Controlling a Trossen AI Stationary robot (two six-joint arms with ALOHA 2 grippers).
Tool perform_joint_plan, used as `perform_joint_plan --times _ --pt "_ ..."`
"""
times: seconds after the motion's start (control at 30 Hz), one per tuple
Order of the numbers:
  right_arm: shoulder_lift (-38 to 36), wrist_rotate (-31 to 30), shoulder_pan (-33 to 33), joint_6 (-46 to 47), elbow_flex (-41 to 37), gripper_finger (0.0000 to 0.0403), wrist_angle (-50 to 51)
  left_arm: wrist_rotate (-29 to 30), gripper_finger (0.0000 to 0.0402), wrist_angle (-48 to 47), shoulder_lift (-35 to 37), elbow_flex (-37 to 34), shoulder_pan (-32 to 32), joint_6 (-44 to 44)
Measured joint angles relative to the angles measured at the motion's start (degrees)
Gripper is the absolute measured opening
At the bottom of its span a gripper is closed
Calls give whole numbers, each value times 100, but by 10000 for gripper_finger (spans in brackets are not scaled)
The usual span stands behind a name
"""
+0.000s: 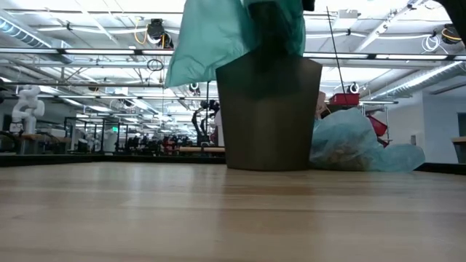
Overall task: Place trash/remove bag and relplace
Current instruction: Insert the dark blue trash bag into the trash bin
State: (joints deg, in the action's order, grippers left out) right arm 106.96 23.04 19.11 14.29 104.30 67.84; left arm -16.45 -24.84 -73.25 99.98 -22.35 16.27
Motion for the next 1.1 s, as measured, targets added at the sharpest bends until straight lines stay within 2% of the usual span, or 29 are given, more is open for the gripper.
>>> perform_joint_plan --times 0.37,0.6,0.8,0.93,1.1 --pt "7 -1 -643 945 -12 0 -91 -228 0 -686 191 13 2 53" --pt "-259 -778 -928 1674 -12 0 -387 -238 0 -1261 628 13 0 -173" --pt "-775 -1418 -949 1829 -10 0 -767 -238 0 -1453 783 20 0 -297" --pt "-1136 -1968 -880 1789 -11 0 -707 -238 0 -1291 735 20 0 -367" --pt "-1685 -2594 -764 1761 -10 0 -663 -433 0 -619 496 20 0 -348"
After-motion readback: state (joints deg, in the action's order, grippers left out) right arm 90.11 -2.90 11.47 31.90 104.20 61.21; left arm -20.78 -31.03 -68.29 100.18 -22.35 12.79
